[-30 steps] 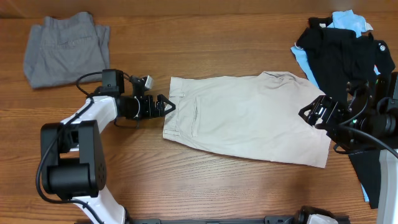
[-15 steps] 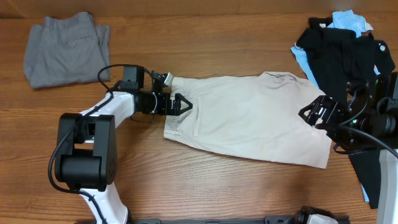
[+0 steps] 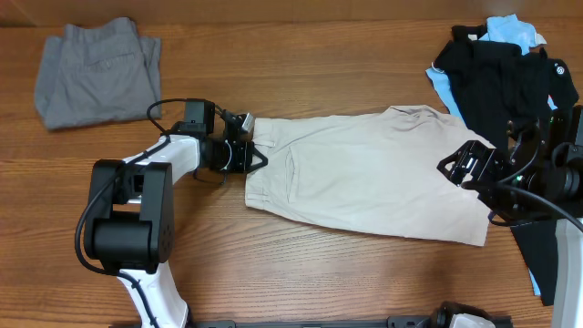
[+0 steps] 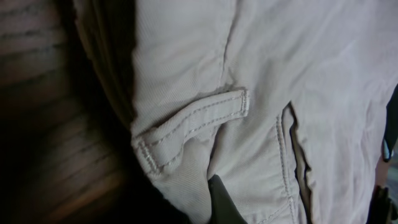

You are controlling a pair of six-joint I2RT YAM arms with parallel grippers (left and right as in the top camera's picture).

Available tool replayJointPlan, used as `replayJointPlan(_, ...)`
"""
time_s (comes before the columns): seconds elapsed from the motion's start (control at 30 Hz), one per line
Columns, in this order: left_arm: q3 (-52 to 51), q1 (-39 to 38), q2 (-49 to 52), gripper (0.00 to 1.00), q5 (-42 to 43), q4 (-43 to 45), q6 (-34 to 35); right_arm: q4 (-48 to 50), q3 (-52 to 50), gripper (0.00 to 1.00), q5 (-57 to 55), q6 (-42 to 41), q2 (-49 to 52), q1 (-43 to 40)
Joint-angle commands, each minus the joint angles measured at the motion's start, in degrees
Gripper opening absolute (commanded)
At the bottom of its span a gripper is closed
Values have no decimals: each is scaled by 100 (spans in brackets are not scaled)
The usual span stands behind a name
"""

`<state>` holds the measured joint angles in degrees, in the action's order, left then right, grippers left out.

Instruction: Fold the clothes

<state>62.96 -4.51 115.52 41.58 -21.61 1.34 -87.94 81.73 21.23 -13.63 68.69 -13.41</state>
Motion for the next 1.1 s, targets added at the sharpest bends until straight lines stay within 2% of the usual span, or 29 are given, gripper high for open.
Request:
replayJointPlan(0.0, -203, 520, 203, 4, -1084, -380, 136, 20, -17, 100, 72, 63, -22, 28)
replayJointPlan(0.1, -144, 1016, 136, 4, -1294, -782, 153, 68, -17, 100, 72, 61, -22, 28)
replayJointPlan(0.27, 455, 1663, 55, 4, -2201, -1993, 267, 240, -39, 100, 72, 59, -20, 28)
replayJointPlan(0.4, 1246, 1910, -98, 4, -3261, -3084, 304, 260, -42, 100, 72, 59, 24, 28)
replayJointPlan(0.5, 1805, 1961, -291, 4, -3545, -3626, 365, 258, -42, 100, 72, 61, 85, 28)
replayJointPlan(0.8, 2846, 1606, -1176, 4, -3565, -4645, 669, 356, -42, 100, -63, 57, 476, 28)
replayJointPlan(1.07, 2927, 564, -1639, 4, -3587, -5141, 975, 603, -44, 100, -79, 61, 1139, 28)
